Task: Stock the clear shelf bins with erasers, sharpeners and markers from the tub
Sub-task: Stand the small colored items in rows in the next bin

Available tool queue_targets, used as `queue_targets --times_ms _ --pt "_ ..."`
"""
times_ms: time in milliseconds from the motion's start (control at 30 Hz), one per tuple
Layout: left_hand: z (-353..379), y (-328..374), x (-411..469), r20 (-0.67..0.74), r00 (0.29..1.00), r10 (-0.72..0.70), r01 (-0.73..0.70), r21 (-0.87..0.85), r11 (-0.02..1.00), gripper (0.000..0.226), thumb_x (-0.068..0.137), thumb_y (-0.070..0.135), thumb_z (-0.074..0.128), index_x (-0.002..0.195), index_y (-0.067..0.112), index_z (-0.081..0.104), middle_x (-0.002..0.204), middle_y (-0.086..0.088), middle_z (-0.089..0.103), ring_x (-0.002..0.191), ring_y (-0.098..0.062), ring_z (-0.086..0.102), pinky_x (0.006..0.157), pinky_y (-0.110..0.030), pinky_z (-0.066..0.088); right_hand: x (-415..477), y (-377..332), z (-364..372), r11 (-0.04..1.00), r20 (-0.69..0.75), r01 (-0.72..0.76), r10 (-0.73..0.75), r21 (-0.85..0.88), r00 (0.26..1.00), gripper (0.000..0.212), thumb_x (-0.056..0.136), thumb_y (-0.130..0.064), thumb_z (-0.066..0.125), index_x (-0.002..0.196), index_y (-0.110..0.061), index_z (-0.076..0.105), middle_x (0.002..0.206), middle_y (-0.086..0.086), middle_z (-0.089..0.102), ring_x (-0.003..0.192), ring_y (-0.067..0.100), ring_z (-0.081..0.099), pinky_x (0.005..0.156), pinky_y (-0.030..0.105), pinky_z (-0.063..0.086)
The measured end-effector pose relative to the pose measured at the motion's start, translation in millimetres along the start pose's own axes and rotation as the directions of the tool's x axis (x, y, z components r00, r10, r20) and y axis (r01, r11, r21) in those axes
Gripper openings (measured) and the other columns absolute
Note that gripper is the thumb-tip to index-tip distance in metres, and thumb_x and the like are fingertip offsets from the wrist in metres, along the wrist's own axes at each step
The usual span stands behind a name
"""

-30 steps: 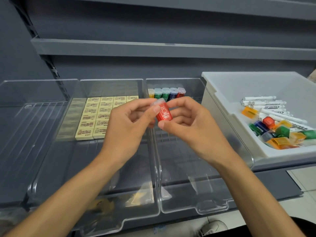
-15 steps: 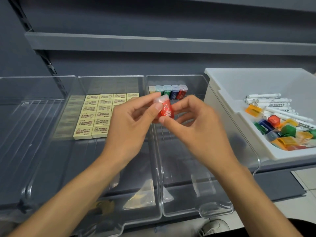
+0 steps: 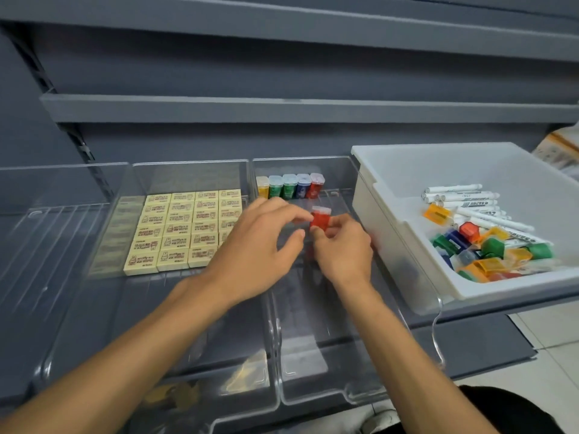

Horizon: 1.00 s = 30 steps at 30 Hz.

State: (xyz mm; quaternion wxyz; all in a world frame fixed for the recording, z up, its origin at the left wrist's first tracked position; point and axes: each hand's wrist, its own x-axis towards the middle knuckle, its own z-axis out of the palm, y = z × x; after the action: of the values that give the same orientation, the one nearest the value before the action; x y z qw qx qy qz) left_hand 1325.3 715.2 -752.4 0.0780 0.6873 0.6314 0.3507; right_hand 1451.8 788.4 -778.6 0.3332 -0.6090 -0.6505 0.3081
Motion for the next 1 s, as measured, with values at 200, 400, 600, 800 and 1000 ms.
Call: queue_targets --times_ms 200,400,600,800,1000 --pt "2.5 2.7 6.7 0.019 0.999 0.034 -0.038 0.279 0.959 0.033 0.084 0.038 0.044 0.105 0.03 0.069 0.107 0.013 0.058 0.114 -0.012 0.041 0.1 -0.026 0.014 33.6 10.2 17.4 0.998 -0.172 -0.045 0.039 -0.033 0.984 0.016 0.09 -0.024 0.063 0.101 -0.013 0.061 0.098 0.008 0.072 0.097 0.03 0.066 0.087 0.038 0.05" --pt "4.6 -4.5 6.2 0.057 0.998 -0.032 0.019 0.212 0.977 0.035 0.086 0.042 0.036 0.097 0.035 0.068 0.099 0.018 0.056 0.107 -0.007 0.037 0.094 -0.024 0.013 62.9 3.5 24.3 0.99 -0.197 -0.059 0.034 -0.127 0.98 0.017 0.095 -0.02 0.058 0.108 -0.011 0.058 0.108 0.011 0.068 0.102 0.032 0.062 0.082 0.034 0.044" --pt "7.4 -8.7 3.5 0.022 0.999 -0.038 0.034 0.148 0.988 0.031 0.087 0.038 0.036 0.088 0.035 0.067 0.092 0.02 0.057 0.101 -0.005 0.039 0.093 -0.029 0.018 78.6 -2.4 37.1 0.98 -0.22 -0.071 0.029 -0.187 0.975 0.026 0.096 -0.026 0.056 0.117 -0.012 0.051 0.113 0.011 0.066 0.106 0.034 0.059 0.077 0.035 0.039" --pt "10.1 -9.5 3.6 0.006 0.999 -0.044 0.043 0.107 0.993 0.032 0.087 0.038 0.035 0.085 0.035 0.066 0.084 0.022 0.058 0.096 -0.003 0.04 0.095 -0.029 0.017 86.7 -5.2 39.4 0.96 -0.189 -0.059 0.006 -0.273 0.982 0.027 0.097 -0.026 0.056 0.119 -0.012 0.056 0.116 0.012 0.065 0.109 0.035 0.059 0.076 0.033 0.038" --pt "10.8 -10.7 2.7 0.002 0.998 -0.066 0.066 0.09 0.994 0.03 0.088 0.037 0.036 0.083 0.036 0.066 0.081 0.022 0.058 0.096 -0.001 0.041 0.095 -0.031 0.018 82.9 -3.2 38.9 0.978 -0.151 -0.057 0.026 -0.201 0.988 0.023 0.093 -0.021 0.057 0.109 -0.006 0.06 0.113 0.015 0.066 0.105 0.036 0.061 0.08 0.033 0.044"
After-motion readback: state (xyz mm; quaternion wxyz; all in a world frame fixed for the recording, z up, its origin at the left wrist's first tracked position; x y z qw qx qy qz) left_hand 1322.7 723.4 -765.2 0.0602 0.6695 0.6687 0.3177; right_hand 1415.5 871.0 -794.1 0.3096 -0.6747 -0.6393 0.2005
